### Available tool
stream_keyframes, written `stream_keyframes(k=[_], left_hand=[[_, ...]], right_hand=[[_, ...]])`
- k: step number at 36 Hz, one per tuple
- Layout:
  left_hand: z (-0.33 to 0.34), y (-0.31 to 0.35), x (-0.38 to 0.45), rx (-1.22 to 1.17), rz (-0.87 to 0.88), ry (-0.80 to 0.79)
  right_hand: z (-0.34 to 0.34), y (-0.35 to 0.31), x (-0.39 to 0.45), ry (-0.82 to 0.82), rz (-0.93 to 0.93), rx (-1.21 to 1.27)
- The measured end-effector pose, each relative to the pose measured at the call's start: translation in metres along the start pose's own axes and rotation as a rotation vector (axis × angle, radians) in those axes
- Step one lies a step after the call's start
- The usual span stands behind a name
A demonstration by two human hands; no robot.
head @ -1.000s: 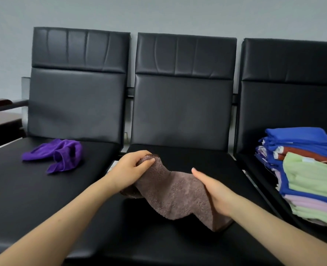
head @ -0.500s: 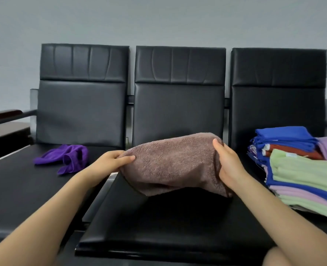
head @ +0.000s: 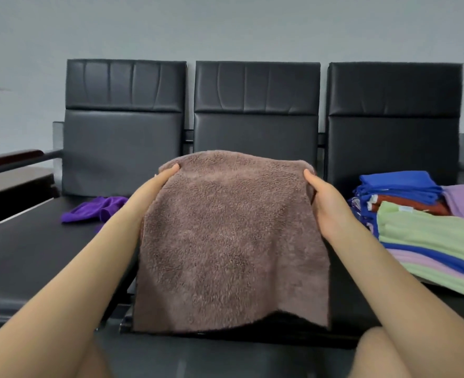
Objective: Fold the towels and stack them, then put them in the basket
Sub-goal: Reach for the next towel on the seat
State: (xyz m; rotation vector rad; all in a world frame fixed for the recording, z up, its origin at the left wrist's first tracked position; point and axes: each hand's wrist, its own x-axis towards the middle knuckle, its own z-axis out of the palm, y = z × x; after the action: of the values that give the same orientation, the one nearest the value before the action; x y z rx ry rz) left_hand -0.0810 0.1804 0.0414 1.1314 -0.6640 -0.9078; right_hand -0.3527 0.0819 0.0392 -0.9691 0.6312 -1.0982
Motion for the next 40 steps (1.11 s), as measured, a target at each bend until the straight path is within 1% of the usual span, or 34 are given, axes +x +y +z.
stream_keyframes(k=[1,3,5,8,11,14,16,19,23,26,30,32,33,36,37,38,40], left_hand=[[0.001,-0.004,0.001,0.015,-0.023,0.017],[0.001,-0.012,0.006,0.017,-0.098,-0.022],[-0.001,-0.025,0.014,0.058,-0.153,-0.014],[-0.007,-0.051,0.033,0.131,-0.191,0.039],[-0.012,-0.073,0.051,0.209,-0.209,0.062],[-0.015,-0.094,0.073,0.262,-0.199,0.039],[-0.013,-0.104,0.082,0.305,-0.183,0.044],[-0.007,-0.118,0.099,0.349,-0.142,0.067],[-0.004,-0.130,0.123,0.449,0.010,0.140],[-0.008,-0.138,0.139,0.627,0.111,0.154],[-0.019,-0.146,0.143,0.953,0.065,0.141],[-0.020,-0.149,0.139,1.050,0.079,0.144],[-0.019,-0.149,0.136,1.089,0.096,0.135],[-0.015,-0.148,0.123,1.226,0.168,0.080],[-0.012,-0.148,0.118,1.260,0.193,0.052],[-0.010,-0.148,0.112,1.284,0.209,0.025],[-0.001,-0.144,0.100,1.284,0.210,-0.023]], right_hand=[[-0.003,0.002,0.004,-0.004,0.002,-0.012],[-0.012,0.008,0.012,0.018,-0.004,-0.053],[-0.022,0.019,0.023,0.065,-0.024,-0.155],[-0.043,0.040,0.045,0.137,-0.044,-0.416],[-0.062,0.063,0.060,0.123,-0.029,-0.670],[-0.077,0.082,0.072,0.092,-0.020,-0.868],[-0.082,0.089,0.078,0.078,-0.024,-0.957],[-0.087,0.097,0.092,0.084,-0.044,-1.014],[-0.093,0.102,0.112,0.121,-0.098,-1.045],[-0.099,0.106,0.122,0.183,-0.114,-1.054],[-0.110,0.111,0.130,0.289,-0.040,-1.097],[-0.113,0.111,0.131,0.316,-0.027,-1.169],[-0.114,0.111,0.130,0.300,-0.043,-1.263],[-0.111,0.113,0.118,0.199,-0.118,-1.645],[-0.109,0.113,0.114,0.162,-0.134,-1.724],[-0.105,0.113,0.109,0.131,-0.151,-1.758],[-0.098,0.113,0.105,0.075,-0.205,-1.709]])
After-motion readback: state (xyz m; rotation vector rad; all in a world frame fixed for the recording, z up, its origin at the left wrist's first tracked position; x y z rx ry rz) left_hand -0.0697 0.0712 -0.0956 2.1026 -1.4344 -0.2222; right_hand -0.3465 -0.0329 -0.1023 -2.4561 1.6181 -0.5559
